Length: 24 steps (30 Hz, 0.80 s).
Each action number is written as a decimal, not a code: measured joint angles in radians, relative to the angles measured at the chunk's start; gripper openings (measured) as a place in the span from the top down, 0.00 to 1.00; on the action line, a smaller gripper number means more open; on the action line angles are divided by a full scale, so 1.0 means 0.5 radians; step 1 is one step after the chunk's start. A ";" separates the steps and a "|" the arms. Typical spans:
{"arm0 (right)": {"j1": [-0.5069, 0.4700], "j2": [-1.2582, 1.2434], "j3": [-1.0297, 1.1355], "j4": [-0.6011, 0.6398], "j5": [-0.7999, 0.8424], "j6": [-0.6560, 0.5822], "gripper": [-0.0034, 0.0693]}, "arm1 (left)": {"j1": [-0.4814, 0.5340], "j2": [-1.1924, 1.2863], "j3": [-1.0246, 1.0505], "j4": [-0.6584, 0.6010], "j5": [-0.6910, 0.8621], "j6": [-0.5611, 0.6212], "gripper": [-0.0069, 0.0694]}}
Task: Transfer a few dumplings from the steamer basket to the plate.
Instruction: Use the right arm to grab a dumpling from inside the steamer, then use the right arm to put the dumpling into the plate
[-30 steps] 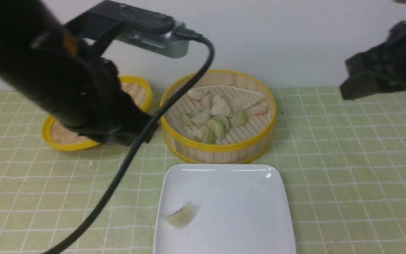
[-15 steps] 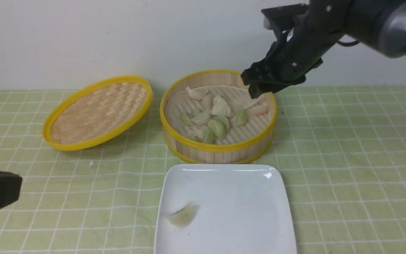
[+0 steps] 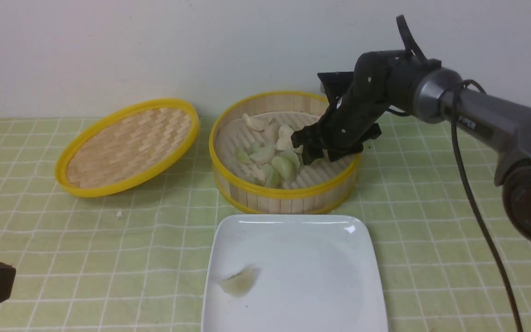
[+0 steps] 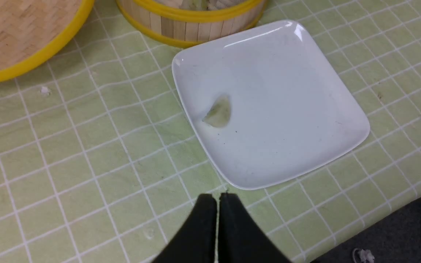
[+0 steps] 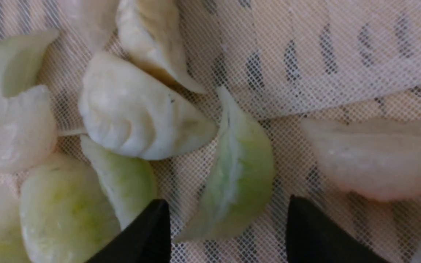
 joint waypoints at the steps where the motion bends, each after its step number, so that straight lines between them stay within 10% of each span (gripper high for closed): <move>1: 0.001 0.000 -0.002 0.000 0.000 0.000 0.49 | 0.000 0.000 0.000 0.000 0.004 -0.001 0.92; 8: 0.001 -0.031 -0.045 -0.058 0.109 0.000 0.92 | 0.000 0.000 0.000 0.000 0.032 -0.003 0.92; 24: 0.001 -0.833 -0.079 -0.050 0.596 -0.026 0.96 | 0.000 0.000 0.000 -0.006 0.036 -0.003 0.92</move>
